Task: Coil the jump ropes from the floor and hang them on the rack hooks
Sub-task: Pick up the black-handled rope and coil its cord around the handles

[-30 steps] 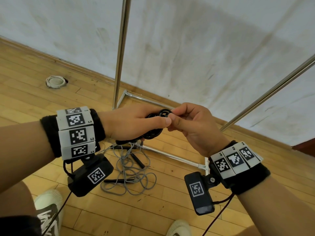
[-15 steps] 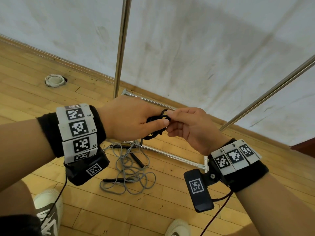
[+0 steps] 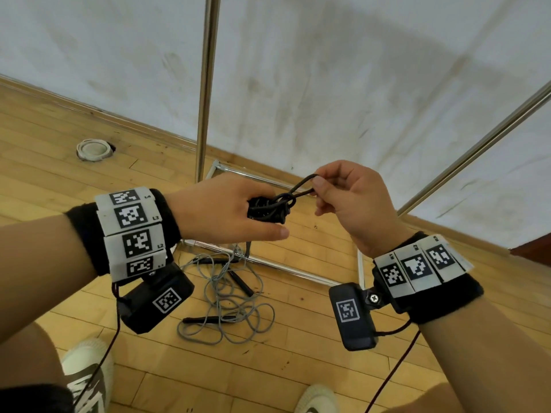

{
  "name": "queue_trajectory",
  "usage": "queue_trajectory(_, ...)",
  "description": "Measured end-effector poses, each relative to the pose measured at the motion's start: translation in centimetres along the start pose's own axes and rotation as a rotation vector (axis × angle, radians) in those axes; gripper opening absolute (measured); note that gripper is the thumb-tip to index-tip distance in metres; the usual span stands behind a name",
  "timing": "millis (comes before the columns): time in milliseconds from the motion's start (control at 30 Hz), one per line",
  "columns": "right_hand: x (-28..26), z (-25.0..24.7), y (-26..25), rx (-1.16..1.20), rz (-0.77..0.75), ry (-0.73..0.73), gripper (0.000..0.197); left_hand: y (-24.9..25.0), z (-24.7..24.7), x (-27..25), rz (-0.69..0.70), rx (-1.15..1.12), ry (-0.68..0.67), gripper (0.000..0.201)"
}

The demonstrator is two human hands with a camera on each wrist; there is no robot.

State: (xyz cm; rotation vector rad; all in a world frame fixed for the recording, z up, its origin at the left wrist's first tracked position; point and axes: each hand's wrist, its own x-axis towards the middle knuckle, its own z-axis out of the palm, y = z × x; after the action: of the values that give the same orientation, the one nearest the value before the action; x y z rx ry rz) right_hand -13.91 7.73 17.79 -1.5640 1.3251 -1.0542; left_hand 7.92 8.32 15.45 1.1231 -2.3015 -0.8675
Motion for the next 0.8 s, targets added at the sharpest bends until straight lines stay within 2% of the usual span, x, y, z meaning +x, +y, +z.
queue_trajectory(133, 0.6, -1.0, -0.2, -0.084, -0.077, 0.077, 0.016, -0.5, -0.2, 0.5, -0.024, -0.039, 0.035, 0.034)
queue_trajectory(267, 0.7, -1.4, -0.2, -0.109, -0.087, 0.1, 0.017, -0.5, -0.2, 0.9, -0.02, -0.061, 0.044, 0.027)
queue_trajectory(400, 0.7, -1.0, 0.1, -0.215, -0.049, 0.046, 0.019, -0.9, -0.2, 0.8, -0.018, -0.116, 0.014, 0.052)
queue_trajectory(467, 0.5, -0.7, 0.2, -0.23, -0.034, 0.018, 0.016, -1.1, -0.2, 0.8, -0.019, -0.044, -0.048, 0.046)
queue_trajectory(567, 0.4, -0.3, 0.2, -0.17, -0.007, -0.001, 0.012, -0.5, 0.0, 0.6, -0.005, -0.044, -0.065, 0.017)
queue_trajectory(633, 0.3, -0.3, 0.1, -0.122, 0.005, -0.01, 0.012, -0.1, 0.5, 0.7, 0.004, -0.041, -0.019, 0.044)
queue_trajectory(667, 0.3, -0.4, 0.0, -0.106, 0.006, -0.014, 0.011, 0.0, 0.6, 0.8, -0.018, -0.057, 0.013, 0.049)
queue_trajectory(800, 0.3, -0.5, -0.5, -0.154, -0.045, 0.002, 0.013, -0.6, 0.6, 1.3, -0.106, -0.18, 0.07, 0.031)
